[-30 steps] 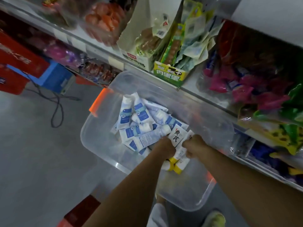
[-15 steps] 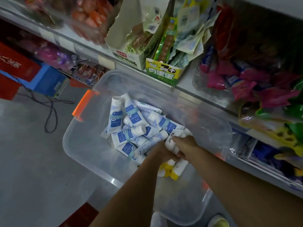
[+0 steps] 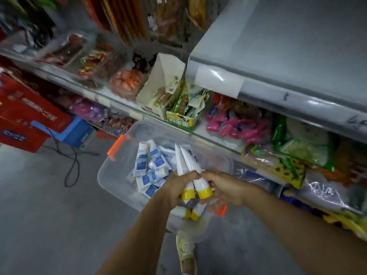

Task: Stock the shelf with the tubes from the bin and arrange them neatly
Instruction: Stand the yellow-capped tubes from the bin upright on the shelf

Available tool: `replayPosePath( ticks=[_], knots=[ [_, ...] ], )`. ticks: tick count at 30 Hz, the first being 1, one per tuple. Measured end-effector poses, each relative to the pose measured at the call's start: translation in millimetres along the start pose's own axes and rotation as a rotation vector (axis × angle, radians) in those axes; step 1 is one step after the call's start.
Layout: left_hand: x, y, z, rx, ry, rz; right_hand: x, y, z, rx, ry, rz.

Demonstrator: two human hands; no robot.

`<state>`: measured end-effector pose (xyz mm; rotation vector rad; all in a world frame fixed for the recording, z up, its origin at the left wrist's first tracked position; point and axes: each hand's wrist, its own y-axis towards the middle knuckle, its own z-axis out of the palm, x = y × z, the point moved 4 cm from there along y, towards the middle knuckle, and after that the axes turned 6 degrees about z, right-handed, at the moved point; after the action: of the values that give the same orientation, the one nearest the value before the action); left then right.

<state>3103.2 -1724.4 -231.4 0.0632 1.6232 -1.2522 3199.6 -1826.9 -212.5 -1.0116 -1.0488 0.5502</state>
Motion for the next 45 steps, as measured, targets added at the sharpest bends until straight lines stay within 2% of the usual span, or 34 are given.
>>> replayPosePath(
  ticks=[6,9,13,16,19,24,29,37,40,45],
  knots=[
    [-49,-90,61,0.044,0.044,0.233,-1,-100,-32,0.005,-0.036,-0.246],
    [-64,-143,98,0.152,0.131,0.313,-10,-161,-50,-0.005,-0.082,-0.356],
    [-86,-204,157,0.26,0.174,0.463,-28,-241,-72,-0.105,-0.24,-0.486],
    [-104,-243,203,0.247,0.22,0.592,-39,-303,-98,-0.187,-0.249,-0.597],
    [-118,-275,244,0.258,0.246,0.715,-53,-362,-126,-0.183,-0.233,-0.687],
    [-143,-321,314,0.357,0.278,0.808,-77,-446,-163,-0.219,-0.191,-0.789],
    [-182,-360,375,0.423,0.26,0.898,-77,-521,-200,-0.486,-0.186,-0.932],
    [-247,-386,435,0.389,0.259,0.972,-48,-617,-254,-0.988,-0.02,-1.237],
    [-264,-387,448,0.38,0.226,1.044,-28,-638,-279,-1.171,-0.075,-1.237],
    [-279,-380,462,0.347,0.238,1.127,3,-649,-326,-1.333,-0.1,-1.202]
  ],
)
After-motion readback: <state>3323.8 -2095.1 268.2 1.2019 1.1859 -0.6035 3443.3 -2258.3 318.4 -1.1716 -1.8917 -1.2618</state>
